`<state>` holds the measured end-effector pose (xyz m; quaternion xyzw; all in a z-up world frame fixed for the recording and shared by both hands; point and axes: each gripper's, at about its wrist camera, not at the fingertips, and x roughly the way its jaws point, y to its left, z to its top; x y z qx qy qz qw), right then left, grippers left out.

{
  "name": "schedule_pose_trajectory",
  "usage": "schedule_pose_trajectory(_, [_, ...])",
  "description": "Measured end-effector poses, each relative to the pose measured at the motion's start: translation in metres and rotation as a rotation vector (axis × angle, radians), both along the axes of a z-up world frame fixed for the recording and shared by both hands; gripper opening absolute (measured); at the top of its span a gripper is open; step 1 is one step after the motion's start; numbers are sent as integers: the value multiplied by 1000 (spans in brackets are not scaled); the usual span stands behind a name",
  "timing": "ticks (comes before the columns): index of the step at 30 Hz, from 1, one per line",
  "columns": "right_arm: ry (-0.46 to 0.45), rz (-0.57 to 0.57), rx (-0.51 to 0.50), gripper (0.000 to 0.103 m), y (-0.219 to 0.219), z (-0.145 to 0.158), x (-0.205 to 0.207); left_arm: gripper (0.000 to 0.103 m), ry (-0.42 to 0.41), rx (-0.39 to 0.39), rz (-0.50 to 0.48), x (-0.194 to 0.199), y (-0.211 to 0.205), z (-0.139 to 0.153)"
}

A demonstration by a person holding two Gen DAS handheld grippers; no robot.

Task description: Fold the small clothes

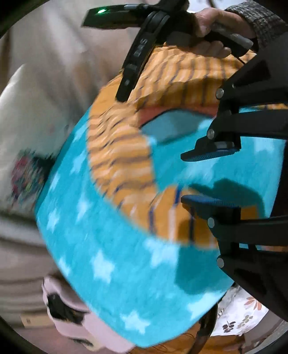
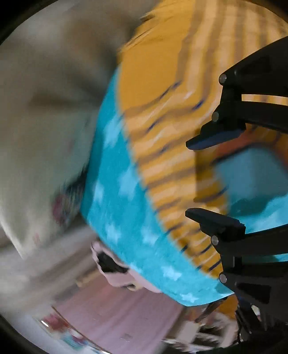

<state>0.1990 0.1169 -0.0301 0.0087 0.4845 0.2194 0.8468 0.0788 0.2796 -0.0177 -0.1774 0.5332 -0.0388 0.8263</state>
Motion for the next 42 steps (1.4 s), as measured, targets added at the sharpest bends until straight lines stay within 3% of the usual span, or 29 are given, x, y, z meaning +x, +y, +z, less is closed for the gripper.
schedule_pose_trajectory(3, [8, -120, 46, 59, -74, 3, -28, 36, -2, 1, -59, -10, -34, 1])
schedule_pose_trajectory(5, [-2, -242, 54, 59, -145, 7, -57, 38, 1, 2, -79, -20, -52, 0])
schedule_pose_trajectory(10, [30, -612, 35, 62, -323, 0, -125, 38, 65, -31, -83, -42, -90, -17])
schedule_pose_trajectory(12, [70, -709, 55, 62, -373, -9, -154, 38, 96, -60, -83, -51, -106, -28])
schedule_pose_trajectory(14, [86, -731, 87, 62, -401, -13, -177, 38, 122, -73, -90, -59, -123, -38])
schedule_pose_trajectory(17, [102, -713, 80, 62, -417, -24, -198, 39, 145, -78, -117, -71, -150, -51])
schedule_pose_trajectory(20, [111, -676, 93, 62, -421, -32, -209, 42, 93, -18, -146, -81, -176, -48])
schedule_pose_trajectory(21, [111, -666, 96, 62, -423, -33, -211, 38, 87, 1, -161, -83, -185, -48])
schedule_pose_trajectory(22, [109, -658, 99, 62, -423, -35, -213, 16, 85, 27, -161, -84, -191, -48])
schedule_pose_trajectory(23, [107, -651, 103, 62, -423, -36, -213, 9, 90, 62, -164, -86, -197, -47])
schedule_pose_trajectory(24, [102, -641, 101, 62, -425, -34, -213, 8, 83, 79, -164, -89, -199, -44])
schedule_pose_trajectory(27, [85, -597, 85, 62, -424, -34, -217, 8, 61, 118, -123, -94, -188, -28])
schedule_pose_trajectory(33, [85, -443, 77, 65, -400, -41, -222, 7, 52, 114, -1, -96, -149, -10])
schedule_pose_trajectory(37, [104, -358, -34, 68, -372, -65, -218, 3, 69, 128, 22, -96, -141, -12])
schedule_pose_trajectory(38, [89, -348, -74, 55, -368, -69, -219, 3, 72, 132, 20, -96, -143, -13])
schedule_pose_trajectory(39, [56, -343, -119, 22, -364, -69, -221, 3, 71, 142, 13, -98, -144, -14])
schedule_pose_trajectory(40, [47, -326, -134, 8, -363, -67, -222, 3, 67, 154, 5, -98, -148, -14])
schedule_pose_trajectory(42, [50, -350, -90, 9, -377, -59, -224, 3, 58, 180, -11, -97, -155, -13])
